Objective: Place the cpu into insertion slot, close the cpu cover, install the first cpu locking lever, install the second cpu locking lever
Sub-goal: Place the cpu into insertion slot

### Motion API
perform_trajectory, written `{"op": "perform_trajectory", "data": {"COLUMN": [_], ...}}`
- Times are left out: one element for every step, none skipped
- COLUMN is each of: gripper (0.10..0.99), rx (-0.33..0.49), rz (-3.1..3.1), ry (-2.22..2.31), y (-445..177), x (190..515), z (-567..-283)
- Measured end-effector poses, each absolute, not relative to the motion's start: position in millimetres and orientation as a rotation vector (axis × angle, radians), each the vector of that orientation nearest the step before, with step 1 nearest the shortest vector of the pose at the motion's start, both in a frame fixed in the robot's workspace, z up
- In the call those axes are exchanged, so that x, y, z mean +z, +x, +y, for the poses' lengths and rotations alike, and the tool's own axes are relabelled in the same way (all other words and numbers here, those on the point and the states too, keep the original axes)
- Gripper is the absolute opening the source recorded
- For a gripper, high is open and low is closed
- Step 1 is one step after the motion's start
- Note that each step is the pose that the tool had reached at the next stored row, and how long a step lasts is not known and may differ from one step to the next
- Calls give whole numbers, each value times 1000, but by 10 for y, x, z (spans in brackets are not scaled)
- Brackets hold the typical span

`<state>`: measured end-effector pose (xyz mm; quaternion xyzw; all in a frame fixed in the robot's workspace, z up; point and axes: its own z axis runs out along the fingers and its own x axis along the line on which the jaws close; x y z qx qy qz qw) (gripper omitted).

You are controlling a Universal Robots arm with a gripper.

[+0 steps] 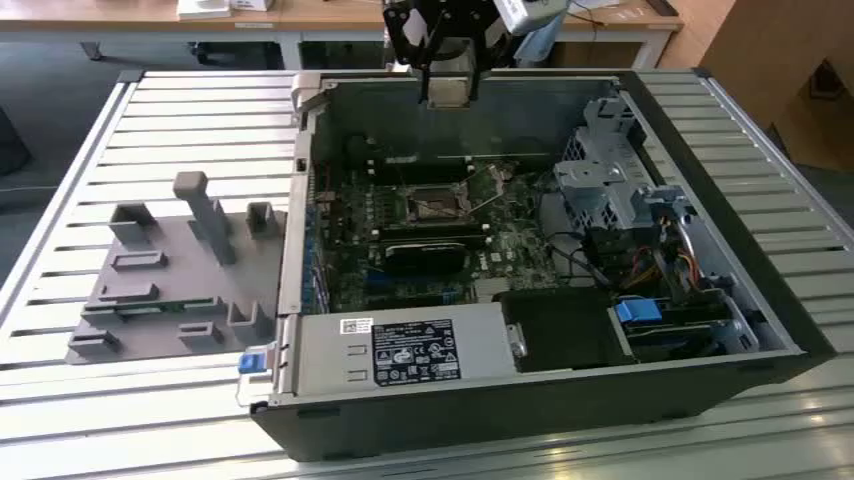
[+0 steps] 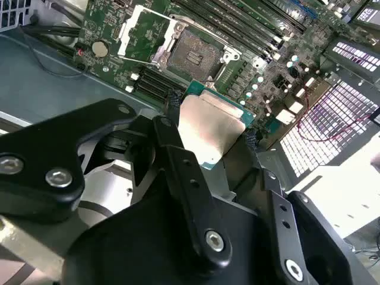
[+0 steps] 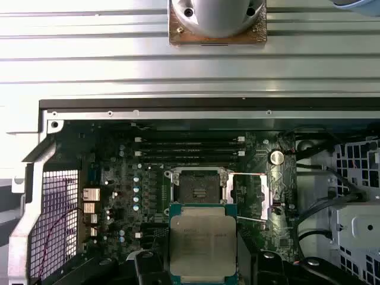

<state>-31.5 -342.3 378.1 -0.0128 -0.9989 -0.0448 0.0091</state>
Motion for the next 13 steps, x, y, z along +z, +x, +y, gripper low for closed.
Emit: {"op": "perform_trajectory", "data": {"gripper": [541, 541, 541, 541, 541, 541, 541, 541, 541, 541, 541, 541, 541], "rx": [-140, -140, -140, -140, -140, -140, -140, -140, -140, -140, -140, -140, -140], "rz": [-3120, -3120, -3120, -3120, -3120, -3120, -3120, -3120, -3120, -3120, -3120, -3120, -3120], "ry": [-40, -40, -40, -40, -40, -40, -42, -44, -48, -55, -62, -70, -76], "y": [-315, -315, -315, -315, -315, -315, -315, -315, -314, -315, -314, -314, -315], "x": [3781, 3781, 3781, 3781, 3781, 3781, 3781, 3781, 3781, 3781, 3782, 3781, 3781], "z": [-3423, -3423, -3423, -3423, -3423, -3423, -3423, -3423, -3423, -3423, -3423, -3423, -3423]}}
